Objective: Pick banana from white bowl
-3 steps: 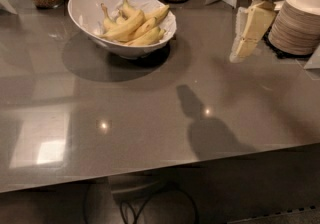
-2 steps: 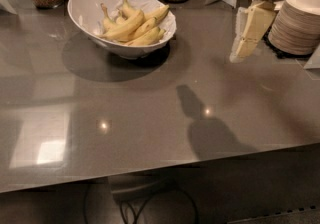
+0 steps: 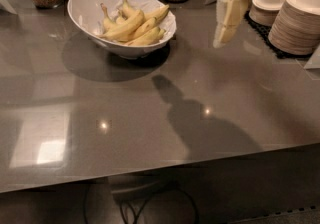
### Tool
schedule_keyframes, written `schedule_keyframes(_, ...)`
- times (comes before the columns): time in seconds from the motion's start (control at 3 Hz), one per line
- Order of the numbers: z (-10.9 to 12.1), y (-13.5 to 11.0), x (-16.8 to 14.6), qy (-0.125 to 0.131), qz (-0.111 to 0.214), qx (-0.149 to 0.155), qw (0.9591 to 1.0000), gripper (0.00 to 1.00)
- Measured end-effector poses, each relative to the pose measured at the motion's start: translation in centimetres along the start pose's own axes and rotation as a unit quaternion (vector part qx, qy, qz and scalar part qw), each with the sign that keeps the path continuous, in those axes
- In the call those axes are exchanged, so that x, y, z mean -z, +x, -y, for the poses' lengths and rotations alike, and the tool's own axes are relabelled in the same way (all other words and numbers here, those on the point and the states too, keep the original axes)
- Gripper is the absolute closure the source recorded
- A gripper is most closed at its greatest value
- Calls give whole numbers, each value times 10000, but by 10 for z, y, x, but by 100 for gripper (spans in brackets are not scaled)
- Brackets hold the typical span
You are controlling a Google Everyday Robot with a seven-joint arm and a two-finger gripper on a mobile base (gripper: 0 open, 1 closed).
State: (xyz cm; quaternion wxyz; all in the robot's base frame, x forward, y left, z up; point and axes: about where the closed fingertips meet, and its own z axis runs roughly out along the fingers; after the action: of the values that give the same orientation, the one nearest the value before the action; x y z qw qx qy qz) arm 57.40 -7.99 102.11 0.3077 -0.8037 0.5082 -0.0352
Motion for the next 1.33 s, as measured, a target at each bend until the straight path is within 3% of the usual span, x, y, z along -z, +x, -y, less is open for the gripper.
schedule_keyframes(0.33, 50, -28, -33, -52, 484, 669, 9966, 0)
schedule_keyframes(0.67, 66, -34, -25, 147, 534, 735, 9957, 0)
schedule_keyframes(1.0, 66, -34, -25, 148, 536, 736, 9957, 0)
schedule_keyframes(1.33, 88, -38, -39, 254, 814, 764, 9934, 0)
